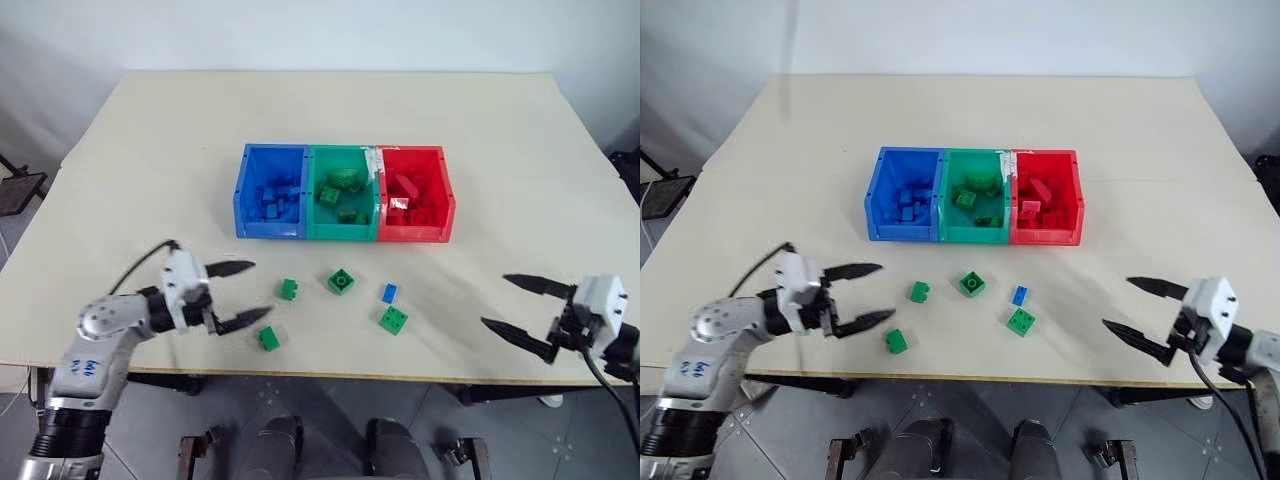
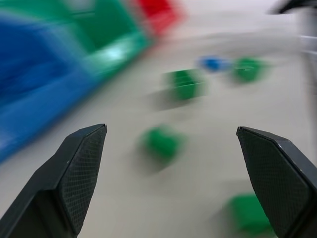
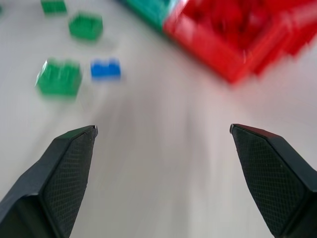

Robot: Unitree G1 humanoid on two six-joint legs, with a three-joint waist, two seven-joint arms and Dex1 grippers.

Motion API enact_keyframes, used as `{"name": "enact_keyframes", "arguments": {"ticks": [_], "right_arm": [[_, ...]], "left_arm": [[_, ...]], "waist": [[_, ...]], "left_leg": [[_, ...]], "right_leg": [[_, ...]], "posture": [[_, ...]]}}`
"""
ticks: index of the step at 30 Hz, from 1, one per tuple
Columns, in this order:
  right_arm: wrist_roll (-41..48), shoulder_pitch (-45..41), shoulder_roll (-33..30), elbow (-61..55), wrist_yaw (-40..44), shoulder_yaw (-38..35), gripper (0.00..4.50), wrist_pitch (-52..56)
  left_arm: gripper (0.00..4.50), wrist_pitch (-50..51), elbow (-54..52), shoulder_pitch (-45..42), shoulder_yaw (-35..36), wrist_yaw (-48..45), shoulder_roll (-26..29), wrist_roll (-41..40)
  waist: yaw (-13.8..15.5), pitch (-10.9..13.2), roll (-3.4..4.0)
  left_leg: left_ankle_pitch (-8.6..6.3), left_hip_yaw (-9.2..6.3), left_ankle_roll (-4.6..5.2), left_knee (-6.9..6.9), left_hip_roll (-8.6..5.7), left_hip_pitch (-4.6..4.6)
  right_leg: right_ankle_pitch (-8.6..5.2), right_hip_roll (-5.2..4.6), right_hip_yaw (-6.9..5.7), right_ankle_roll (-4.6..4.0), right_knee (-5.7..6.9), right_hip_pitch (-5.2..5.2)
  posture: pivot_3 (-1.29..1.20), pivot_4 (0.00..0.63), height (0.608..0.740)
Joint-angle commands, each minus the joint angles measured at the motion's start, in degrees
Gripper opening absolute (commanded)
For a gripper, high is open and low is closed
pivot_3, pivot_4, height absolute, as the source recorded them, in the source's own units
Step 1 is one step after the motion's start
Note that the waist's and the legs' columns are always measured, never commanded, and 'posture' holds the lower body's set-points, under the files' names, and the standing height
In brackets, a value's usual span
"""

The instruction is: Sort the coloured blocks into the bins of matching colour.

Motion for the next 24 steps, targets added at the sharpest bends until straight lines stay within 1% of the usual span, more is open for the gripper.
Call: {"name": "enact_keyframes", "arguments": {"ticks": [1, 3, 5, 7, 12, 16, 20, 24], "right_arm": [[0.45, 0.2, -0.98, -0.25, 0.91, -1.22, 4.5, -0.79], [1.51, -0.09, -0.33, -1.6, 1.0, 0.07, 4.5, 1.28], [3.7, -1.35, 1.0, -5.22, -0.65, 2.79, 4.5, 6.38], [3.24, -2.73, 1.3, -8.37, -0.91, 7.1, 4.5, 9.38], [2.8, -7.07, 2.39, -12.44, -4.31, 13.48, 4.5, 16.45], [-1.56, -10.78, 3.77, -14.8, -9.48, 20.47, 4.5, 21.01], [-5.41, -13.3, 6.45, -14.3, -14.29, 24.76, 4.5, 22.95], [-7.14, -13.41, 8.68, -15.09, -16.23, 27.43, 4.5, 23.33]], "left_arm": [[4.47, -1.71, -3.48, -1.32, -2.33, -2.52, -0.06, 0.32], [4.47, -1.94, -3.41, -1.89, -2.86, -2.66, -0.44, 0.22], [4.47, -2.3, -2.97, -1.46, -2.32, -2.71, -0.33, 0.12], [4.47, -2.61, -2.85, -0.09, -1.06, -2.8, 0.28, -0.23], [4.47, -2.77, -2.86, 3.65, 2.64, -2.8, 2.16, -1.09], [4.47, -3.54, -2.81, 9.01, 7.36, -1.88, 3.52, -1.06], [4.47, -2.93, -6.31, 14.78, 11.11, -0.22, 3.69, -1.58], [4.47, -2.21, -9.33, 18.03, 12.99, 1.44, 3.43, -2.11]], "waist": [[-0.62, 0.0, 0.0], [-1.21, -0.01, 0.02], [-1.45, -0.01, 0.02], [-1.56, -0.01, 0.02], [-1.12, 0.0, 0.02], [-0.97, -0.01, 0.02], [-1.05, -0.01, 0.01], [-1.02, -0.01, 0.0]], "left_leg": [[0.0, 0.11, 0.0, -0.01, 0.05, 0.01], [0.01, 0.16, -0.02, -0.02, 0.1, 0.05], [0.01, 0.16, -0.02, -0.02, 0.14, 0.07], [0.01, 0.16, -0.03, -0.02, 0.17, 0.08], [-0.01, 0.11, -0.02, 0.01, 0.21, 0.05], [-0.01, 0.06, -0.02, 0.03, 0.29, 0.04], [-0.01, 0.04, -0.02, 0.0, 0.29, 0.02], [-0.02, 0.04, -0.02, -0.01, 0.32, 0.03]], "right_leg": [[0.0, 0.01, 0.0, 0.0, 0.0, -0.02], [0.0, 0.03, 0.0, 0.01, 0.02, -0.02], [0.0, 0.06, 0.01, 0.01, 0.03, -0.02], [0.0, 0.07, 0.02, 0.0, 0.03, -0.03], [0.0, 0.04, 0.02, 0.0, 0.03, -0.06], [0.0, 0.01, 0.02, 0.01, 0.0, -0.03], [0.0, 0.01, 0.02, 0.0, 0.01, -0.07], [0.0, 0.01, 0.01, 0.0, 0.0, -0.05]], "posture": [[0.0, 0.15, 0.74], [0.0, 0.15, 0.74], [0.0, 0.15, 0.74], [0.0, 0.15, 0.74], [0.0, 0.15, 0.74], [0.0, 0.15, 0.74], [0.0, 0.15, 0.74], [0.0, 0.15, 0.74]]}}
